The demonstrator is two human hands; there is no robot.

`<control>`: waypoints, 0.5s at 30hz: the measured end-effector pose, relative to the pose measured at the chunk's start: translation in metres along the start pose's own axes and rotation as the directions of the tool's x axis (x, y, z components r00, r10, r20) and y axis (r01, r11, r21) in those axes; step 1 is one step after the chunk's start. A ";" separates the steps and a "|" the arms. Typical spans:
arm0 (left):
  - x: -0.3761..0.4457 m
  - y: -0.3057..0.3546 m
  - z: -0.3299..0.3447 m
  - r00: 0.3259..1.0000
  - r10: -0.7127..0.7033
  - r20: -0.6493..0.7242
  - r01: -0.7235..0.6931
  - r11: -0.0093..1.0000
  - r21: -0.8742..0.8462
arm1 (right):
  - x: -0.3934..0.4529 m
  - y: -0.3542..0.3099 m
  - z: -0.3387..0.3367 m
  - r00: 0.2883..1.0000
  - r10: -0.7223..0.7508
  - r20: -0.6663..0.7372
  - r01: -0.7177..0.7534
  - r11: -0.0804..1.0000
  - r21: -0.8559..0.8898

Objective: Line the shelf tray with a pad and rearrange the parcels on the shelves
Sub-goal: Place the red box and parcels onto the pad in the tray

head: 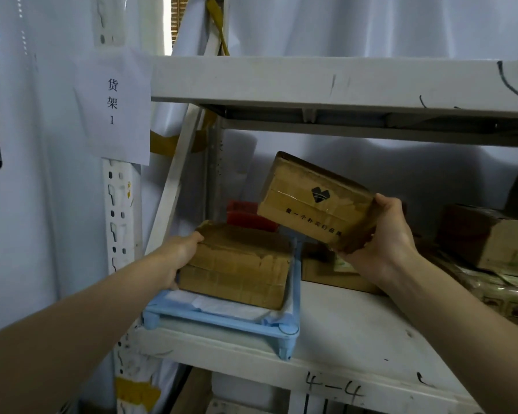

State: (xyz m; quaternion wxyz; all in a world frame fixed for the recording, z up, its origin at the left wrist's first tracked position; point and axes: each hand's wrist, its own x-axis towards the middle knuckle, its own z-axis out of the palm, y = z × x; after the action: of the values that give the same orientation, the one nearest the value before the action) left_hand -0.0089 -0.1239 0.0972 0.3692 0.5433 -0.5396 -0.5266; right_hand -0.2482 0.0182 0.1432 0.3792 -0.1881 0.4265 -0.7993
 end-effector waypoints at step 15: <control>0.023 0.027 -0.004 0.937 0.344 -0.058 -0.337 0.936 0.102 | 0.057 0.047 0.066 0.998 -0.038 0.057 0.047 0.985 -0.166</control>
State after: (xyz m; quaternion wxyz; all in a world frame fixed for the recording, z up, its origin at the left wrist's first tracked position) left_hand -0.0133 -0.1514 0.1200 0.4499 0.4772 -0.6344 -0.4092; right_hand -0.2227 -0.0773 0.1401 0.3563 -0.2495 0.4777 -0.7633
